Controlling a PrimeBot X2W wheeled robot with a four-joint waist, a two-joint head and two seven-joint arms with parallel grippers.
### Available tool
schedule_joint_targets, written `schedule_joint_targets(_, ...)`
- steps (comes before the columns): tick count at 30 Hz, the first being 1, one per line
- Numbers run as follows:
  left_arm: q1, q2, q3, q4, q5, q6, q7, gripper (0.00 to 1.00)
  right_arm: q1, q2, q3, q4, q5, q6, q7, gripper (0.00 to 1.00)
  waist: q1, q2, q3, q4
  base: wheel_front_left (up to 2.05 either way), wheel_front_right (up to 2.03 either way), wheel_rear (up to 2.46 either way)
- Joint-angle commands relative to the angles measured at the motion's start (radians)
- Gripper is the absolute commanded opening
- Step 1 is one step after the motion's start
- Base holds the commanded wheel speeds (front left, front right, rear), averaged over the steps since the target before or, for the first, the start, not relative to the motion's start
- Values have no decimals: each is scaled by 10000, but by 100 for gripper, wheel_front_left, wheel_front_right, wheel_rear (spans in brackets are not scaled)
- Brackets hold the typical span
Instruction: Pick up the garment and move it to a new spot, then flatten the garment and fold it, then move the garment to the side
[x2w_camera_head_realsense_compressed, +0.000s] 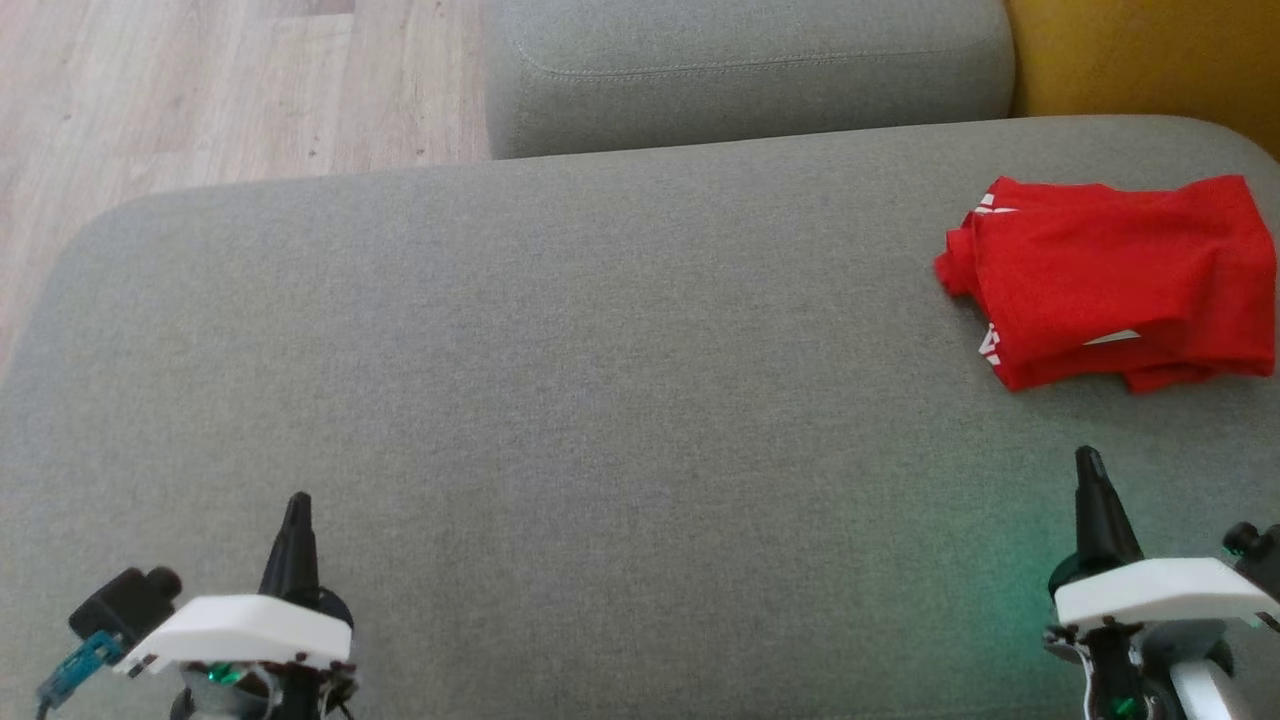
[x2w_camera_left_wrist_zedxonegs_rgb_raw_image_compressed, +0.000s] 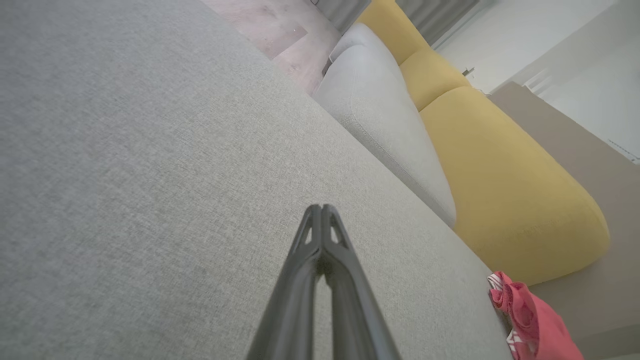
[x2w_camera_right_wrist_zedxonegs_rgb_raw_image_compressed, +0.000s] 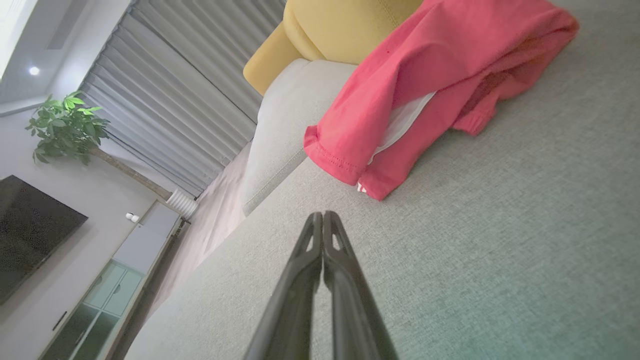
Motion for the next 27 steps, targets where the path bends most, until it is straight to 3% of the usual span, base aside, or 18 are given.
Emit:
schedule_joint_targets(1,-553,61,233,-388,-275,-104,57,0,-531,-6,-29,-392,270,39,44,0,0,0,1,0,0,0,0)
schedule_joint_targets(27,-727,73,565,-593,-3193,-276,793,0,-623,281,-510,-661,2938,54,765,0,0,0,13,6,0,0,0)
